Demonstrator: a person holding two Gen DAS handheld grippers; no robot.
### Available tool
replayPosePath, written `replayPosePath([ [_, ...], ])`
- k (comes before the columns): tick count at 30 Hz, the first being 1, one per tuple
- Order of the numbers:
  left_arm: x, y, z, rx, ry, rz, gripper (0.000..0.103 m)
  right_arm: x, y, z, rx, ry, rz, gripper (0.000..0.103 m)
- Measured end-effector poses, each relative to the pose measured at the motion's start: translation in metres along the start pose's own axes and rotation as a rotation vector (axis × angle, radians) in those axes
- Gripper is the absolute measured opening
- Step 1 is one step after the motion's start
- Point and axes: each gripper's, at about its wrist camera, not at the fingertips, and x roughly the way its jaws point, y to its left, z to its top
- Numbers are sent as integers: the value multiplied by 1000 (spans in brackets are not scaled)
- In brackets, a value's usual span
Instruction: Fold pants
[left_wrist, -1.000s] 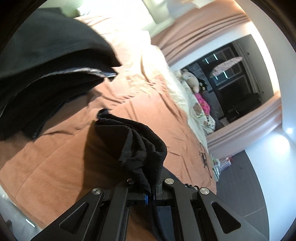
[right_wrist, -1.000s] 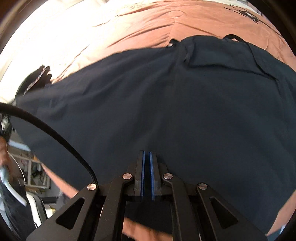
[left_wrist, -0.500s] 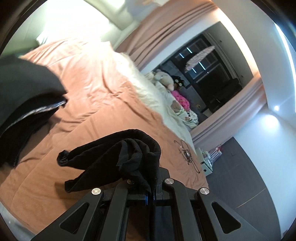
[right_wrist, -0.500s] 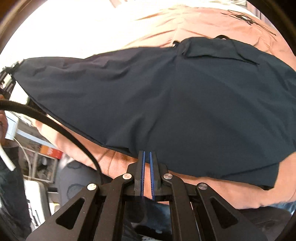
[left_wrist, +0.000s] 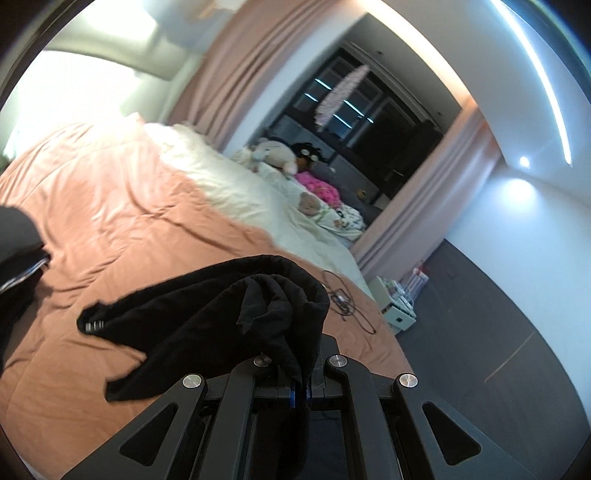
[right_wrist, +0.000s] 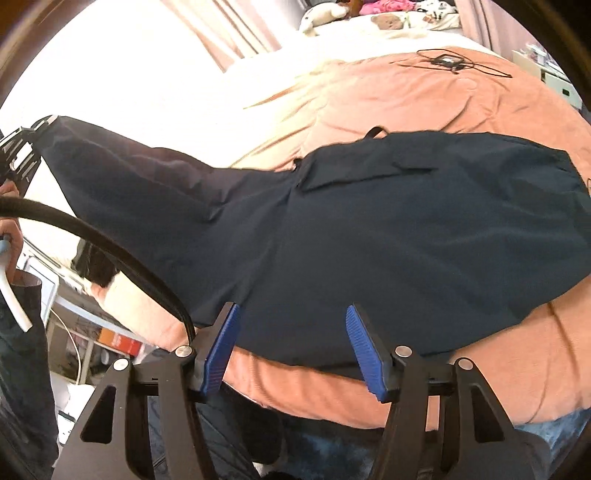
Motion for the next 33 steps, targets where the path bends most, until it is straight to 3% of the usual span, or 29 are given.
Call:
replayPosePath([
  [4,22,-39,5,52,17,-18,3,-28,-21,-3,12,-50,-7,71],
  [15,90,-136,-5,158,71,-84,3,-94,-88,-20,110,-179,10,72],
  [23,147,-191,-40,205,159,-147,3,-142,-145,-41,184,-256,-26,72],
  [33,227,-235,-105,200,314,-214,3,-169,-182,-69,298,-299,-66,72],
])
